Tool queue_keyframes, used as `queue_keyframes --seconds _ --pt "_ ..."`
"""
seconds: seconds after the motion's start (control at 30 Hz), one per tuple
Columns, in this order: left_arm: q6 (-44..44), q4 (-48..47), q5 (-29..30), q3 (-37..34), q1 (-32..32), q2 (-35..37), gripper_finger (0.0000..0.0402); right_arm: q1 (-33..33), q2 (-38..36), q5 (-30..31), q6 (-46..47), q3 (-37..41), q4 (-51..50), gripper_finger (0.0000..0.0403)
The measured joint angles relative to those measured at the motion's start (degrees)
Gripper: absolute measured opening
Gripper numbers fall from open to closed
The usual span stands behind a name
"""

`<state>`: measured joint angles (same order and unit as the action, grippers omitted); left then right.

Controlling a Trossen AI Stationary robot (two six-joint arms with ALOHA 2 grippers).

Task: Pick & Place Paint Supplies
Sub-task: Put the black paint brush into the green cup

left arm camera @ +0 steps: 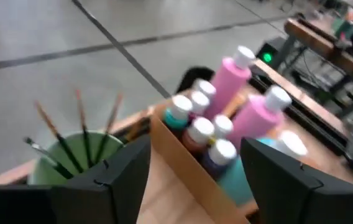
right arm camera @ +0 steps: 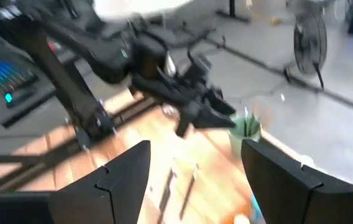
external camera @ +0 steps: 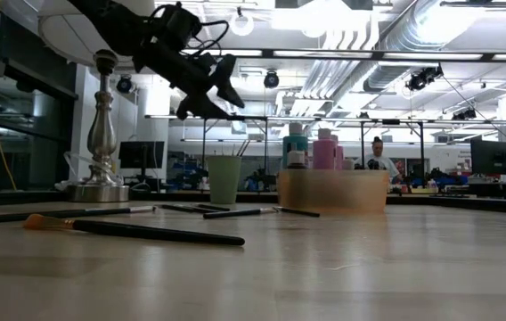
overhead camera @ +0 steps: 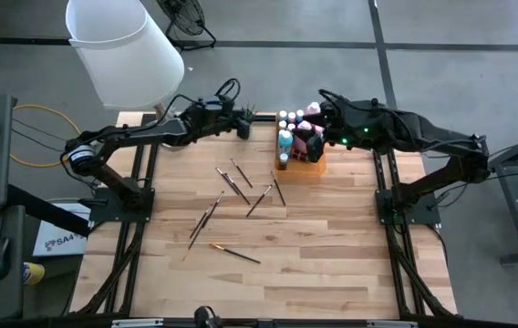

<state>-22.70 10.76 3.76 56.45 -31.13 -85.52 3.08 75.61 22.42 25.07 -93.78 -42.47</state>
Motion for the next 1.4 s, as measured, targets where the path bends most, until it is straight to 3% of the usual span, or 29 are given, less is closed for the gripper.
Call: queue_keyframes --seconds 0.17,0.33,0.53,0.7,0.87,1.1,1.4 --pt "3.76 -4.3 -4.57 0.02 3.29 0.07 0.0217 -0.48 -0.11 -2.13 3.56 0.0 -9.73 0.0245" --pt "2.93 -4.51 -4.42 0.02 5.49 0.28 0.0194 -0.5 0.96 -4.96 12.02 0.07 -16.58 0.0245" --pt "2.89 -5.26 -4.55 0.0 6.59 2.68 0.0138 -3.13 5.67 -5.51 20.13 0.09 -17.25 0.0245" --pt "3.12 -5.81 -10.82 0.0 6.77 6.9 0.0081 -5.22 12.12 -9.52 25.87 0.09 -17.41 0.0245" --pt "6.95 -7.23 -13.5 0.06 6.79 11.89 0.0045 -6.63 19.75 -11.99 32.8 0.09 -18.25 0.0245" --pt "9.73 -15.97 -19.62 0.07 6.77 19.69 0.0031 -4.71 30.99 -18.21 38.35 0.09 -21.82 0.0245" --pt "12.9 -24.78 -22.98 0.02 6.79 25.07 0.003 -1.94 43.11 -24.44 39.22 0.09 -21.5 0.0245"
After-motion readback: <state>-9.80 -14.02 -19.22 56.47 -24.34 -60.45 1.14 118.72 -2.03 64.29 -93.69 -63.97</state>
